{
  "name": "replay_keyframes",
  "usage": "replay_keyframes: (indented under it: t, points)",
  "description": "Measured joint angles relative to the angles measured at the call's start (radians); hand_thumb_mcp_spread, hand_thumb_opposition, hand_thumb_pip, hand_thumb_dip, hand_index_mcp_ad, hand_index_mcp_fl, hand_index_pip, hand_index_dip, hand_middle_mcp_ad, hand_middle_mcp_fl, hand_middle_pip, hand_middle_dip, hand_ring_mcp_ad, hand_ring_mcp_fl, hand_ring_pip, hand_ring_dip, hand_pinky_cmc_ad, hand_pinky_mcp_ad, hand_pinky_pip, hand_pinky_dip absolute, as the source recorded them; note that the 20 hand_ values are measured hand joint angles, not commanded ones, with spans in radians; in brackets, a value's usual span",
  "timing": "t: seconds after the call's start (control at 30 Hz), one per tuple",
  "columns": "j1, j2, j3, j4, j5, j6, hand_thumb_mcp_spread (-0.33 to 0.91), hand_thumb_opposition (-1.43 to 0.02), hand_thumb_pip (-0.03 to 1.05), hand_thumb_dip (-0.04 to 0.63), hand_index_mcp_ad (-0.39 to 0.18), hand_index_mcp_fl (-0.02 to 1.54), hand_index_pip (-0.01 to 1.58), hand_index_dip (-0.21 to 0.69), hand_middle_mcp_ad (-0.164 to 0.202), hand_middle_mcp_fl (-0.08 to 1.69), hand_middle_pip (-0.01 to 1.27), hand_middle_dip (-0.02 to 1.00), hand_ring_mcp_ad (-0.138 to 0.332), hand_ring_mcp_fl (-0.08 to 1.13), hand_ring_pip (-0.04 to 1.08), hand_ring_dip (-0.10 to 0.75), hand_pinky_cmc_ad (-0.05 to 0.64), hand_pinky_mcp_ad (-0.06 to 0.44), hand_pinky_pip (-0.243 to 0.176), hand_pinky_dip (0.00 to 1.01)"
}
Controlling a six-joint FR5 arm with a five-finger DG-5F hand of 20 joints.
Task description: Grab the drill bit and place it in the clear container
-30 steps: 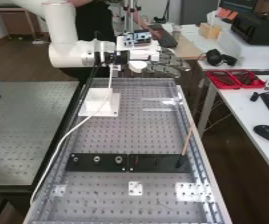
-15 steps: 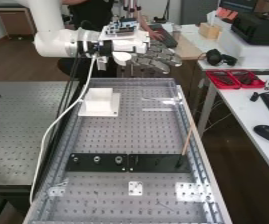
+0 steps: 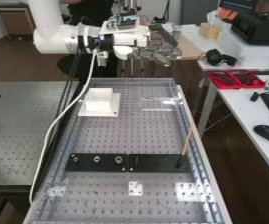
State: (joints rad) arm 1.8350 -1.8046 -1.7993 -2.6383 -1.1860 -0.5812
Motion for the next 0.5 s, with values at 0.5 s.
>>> replay_keyframes:
  t: [0.5]
  points:
    - [-0.001, 0.011, 0.005, -0.004, -0.002, -0.018, 0.36, -0.77, 0.60, 0.253, -0.101, 0.17, 0.54, 0.204, 0.070, 0.14, 0.13, 0.24, 0.159, -0.01, 0.07, 0.093, 0.265, 0.134, -0.093, 0.43]
